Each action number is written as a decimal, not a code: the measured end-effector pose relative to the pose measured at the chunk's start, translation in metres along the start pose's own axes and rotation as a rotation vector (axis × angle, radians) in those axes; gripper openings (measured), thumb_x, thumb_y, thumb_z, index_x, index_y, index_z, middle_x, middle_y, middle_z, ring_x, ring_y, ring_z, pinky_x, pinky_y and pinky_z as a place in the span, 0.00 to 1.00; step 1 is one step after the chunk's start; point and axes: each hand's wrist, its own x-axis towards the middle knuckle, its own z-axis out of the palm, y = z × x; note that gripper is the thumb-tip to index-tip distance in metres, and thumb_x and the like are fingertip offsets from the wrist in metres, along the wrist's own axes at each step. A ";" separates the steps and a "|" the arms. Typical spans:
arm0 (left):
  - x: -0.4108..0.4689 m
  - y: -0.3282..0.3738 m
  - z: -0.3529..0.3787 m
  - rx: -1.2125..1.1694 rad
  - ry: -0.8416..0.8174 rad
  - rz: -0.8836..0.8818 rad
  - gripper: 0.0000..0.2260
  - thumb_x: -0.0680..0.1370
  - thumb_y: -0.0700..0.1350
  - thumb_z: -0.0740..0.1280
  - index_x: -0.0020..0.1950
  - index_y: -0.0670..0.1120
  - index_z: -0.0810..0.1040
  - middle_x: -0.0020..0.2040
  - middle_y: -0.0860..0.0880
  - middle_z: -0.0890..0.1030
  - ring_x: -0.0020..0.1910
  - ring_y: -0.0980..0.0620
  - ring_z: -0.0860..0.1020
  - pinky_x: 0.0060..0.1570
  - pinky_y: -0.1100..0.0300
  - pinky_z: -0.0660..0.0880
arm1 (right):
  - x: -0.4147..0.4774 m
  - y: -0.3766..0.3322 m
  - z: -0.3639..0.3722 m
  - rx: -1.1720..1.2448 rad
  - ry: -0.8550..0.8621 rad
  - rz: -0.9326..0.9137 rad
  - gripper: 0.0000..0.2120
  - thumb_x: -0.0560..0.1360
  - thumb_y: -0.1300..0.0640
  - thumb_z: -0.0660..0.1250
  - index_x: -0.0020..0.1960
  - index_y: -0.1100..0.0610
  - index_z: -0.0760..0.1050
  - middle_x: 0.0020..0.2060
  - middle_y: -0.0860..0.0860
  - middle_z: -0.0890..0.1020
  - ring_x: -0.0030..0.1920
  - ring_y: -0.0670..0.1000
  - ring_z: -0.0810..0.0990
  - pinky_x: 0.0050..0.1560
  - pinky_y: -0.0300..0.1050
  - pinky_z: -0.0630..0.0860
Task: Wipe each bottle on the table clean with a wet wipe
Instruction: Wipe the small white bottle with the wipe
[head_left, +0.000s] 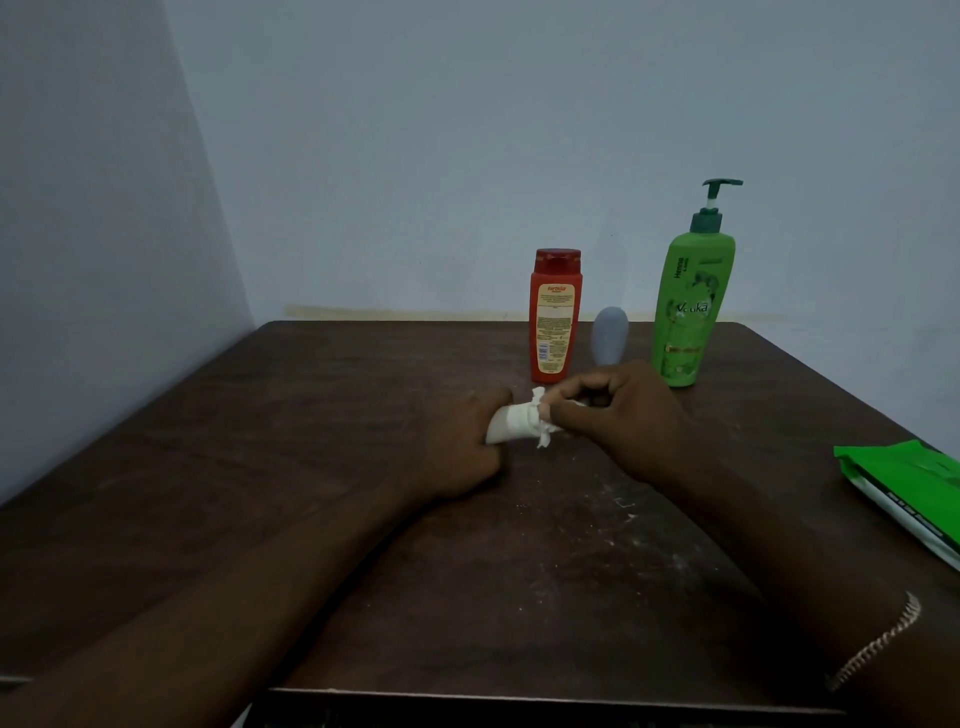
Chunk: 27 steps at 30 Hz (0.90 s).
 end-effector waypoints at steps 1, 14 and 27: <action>0.000 0.000 0.000 0.002 0.006 0.005 0.18 0.70 0.39 0.71 0.47 0.60 0.70 0.44 0.56 0.76 0.46 0.56 0.76 0.47 0.56 0.74 | 0.000 0.001 0.000 -0.022 0.009 0.002 0.03 0.72 0.56 0.74 0.45 0.51 0.86 0.37 0.43 0.86 0.38 0.41 0.82 0.39 0.39 0.77; -0.002 0.001 -0.002 -0.011 0.029 0.008 0.14 0.67 0.44 0.67 0.47 0.60 0.71 0.42 0.55 0.77 0.45 0.55 0.77 0.49 0.48 0.79 | -0.002 0.001 0.002 0.055 -0.052 -0.013 0.04 0.72 0.57 0.75 0.46 0.53 0.86 0.39 0.45 0.86 0.41 0.44 0.84 0.42 0.39 0.80; -0.005 0.019 -0.009 -0.140 0.003 -0.091 0.12 0.79 0.58 0.67 0.60 0.57 0.70 0.54 0.57 0.76 0.52 0.59 0.75 0.53 0.55 0.76 | 0.011 0.045 0.003 0.632 0.248 0.365 0.10 0.76 0.66 0.68 0.56 0.59 0.80 0.45 0.58 0.86 0.38 0.54 0.84 0.38 0.42 0.81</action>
